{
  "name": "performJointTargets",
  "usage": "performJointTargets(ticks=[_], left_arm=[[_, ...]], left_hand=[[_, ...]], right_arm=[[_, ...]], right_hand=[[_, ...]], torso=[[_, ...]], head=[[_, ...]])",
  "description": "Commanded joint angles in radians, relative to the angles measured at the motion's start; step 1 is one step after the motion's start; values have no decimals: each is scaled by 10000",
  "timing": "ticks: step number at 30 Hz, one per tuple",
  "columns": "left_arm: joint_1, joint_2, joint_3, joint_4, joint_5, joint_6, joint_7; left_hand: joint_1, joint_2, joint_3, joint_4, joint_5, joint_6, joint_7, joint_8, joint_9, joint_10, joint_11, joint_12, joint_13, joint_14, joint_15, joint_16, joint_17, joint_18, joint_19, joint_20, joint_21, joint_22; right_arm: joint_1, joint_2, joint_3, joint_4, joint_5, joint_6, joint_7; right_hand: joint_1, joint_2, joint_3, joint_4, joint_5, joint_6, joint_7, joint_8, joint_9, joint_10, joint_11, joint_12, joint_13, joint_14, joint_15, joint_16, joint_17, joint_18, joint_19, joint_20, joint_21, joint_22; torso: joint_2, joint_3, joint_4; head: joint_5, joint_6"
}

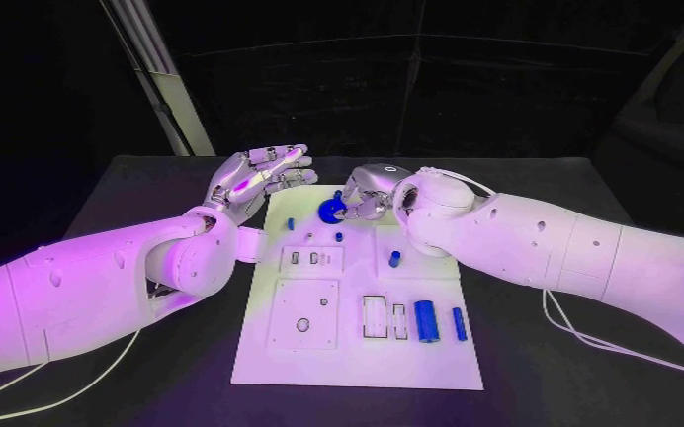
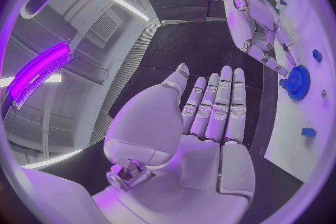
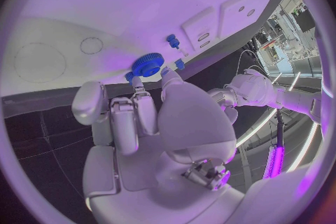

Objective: Assemble the parts on the task board

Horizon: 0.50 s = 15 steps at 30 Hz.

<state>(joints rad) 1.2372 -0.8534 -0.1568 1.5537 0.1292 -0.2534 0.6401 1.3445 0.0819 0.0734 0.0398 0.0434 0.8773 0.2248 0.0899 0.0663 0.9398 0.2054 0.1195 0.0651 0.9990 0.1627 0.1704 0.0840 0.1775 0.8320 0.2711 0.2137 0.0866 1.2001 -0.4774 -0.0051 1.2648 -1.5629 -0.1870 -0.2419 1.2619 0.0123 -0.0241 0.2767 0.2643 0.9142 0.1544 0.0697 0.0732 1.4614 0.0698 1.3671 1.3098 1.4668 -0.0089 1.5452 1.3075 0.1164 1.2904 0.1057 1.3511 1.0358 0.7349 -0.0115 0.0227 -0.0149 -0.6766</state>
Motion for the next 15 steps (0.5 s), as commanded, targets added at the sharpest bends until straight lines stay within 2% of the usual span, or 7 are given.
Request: performJointTargets(ticks=[1, 6, 10, 13, 15], left_arm=[[18, -11, 9, 6, -16, 105, 43], [18, -30, 9, 3, -16, 97, 42], [17, -51, 9, 5, -16, 94, 42], [17, -61, 9, 4, -16, 95, 46], [17, -73, 9, 3, -16, 91, 50]], left_hand=[[-97, -23, -10, -45, 40, 19, 415, -35, -12, 7, 43, -64, -15, 38, -2, -28, -17, 42, 60, 3, -33, -10], [-97, -23, -10, -45, 40, 19, 415, -35, -12, 7, 43, -64, -15, 38, -2, -28, -17, 42, 60, 3, -33, -10], [-97, -23, -10, -45, 40, 19, 415, -35, -12, 7, 43, -64, -15, 38, -2, -28, -17, 42, 60, 3, -33, -10], [-97, -23, -10, -45, 40, 19, 415, -35, -12, 7, 43, -64, -15, 38, -2, -28, -17, 42, 60, 3, -33, -10], [-97, -23, -10, -45, 40, 19, 415, -35, -12, 7, 43, -64, -15, 38, -2, -28, -17, 42, 60, 3, -33, -10]], right_arm=[[21, -113, 2, 66, -32, -163, 82], [20, -351, 2, 186, -49, -499, 69], [18, -662, 0, 397, -54, -1039, 154], [17, -965, -2, 605, 145, -1460, 428], [16, -1286, -4, 793, 621, -1693, 912]], right_hand=[[44, 55, -74, 1, 13, 43, -6, 56, -5, 71, -20, 45, 870, 917, 30, 62, 2056, -148, 51, -30, 41, 14], [74, 59, -110, -6, 61, 90, 1, 52, -7, 71, -19, 43, 871, 914, 27, 58, 2047, -148, 49, -35, 42, 13], [161, 67, -158, -39, 210, 130, 3, 24, -18, 71, -17, 39, 871, 915, 27, 59, 2052, -149, 49, -38, 44, 15], [344, 38, -195, -141, 373, 157, 7, -9, -31, 57, -17, 7, 850, 907, 23, 46, 2017, -146, 37, -41, 37, -3], [624, -2, -179, -313, 459, 185, 15, -21, -37, -55, -17, -185, 695, 861, 28, -27, 1817, -100, -105, -39, -76, -255]], torso=[[-1, 5, 5], [-4, 1, 8], [-7, 5, -7], [-14, 1, -5], [-20, -3, -10]], head=[[-8, 2], [-17, 3], [-12, 25], [-28, 37], [-40, 53]])
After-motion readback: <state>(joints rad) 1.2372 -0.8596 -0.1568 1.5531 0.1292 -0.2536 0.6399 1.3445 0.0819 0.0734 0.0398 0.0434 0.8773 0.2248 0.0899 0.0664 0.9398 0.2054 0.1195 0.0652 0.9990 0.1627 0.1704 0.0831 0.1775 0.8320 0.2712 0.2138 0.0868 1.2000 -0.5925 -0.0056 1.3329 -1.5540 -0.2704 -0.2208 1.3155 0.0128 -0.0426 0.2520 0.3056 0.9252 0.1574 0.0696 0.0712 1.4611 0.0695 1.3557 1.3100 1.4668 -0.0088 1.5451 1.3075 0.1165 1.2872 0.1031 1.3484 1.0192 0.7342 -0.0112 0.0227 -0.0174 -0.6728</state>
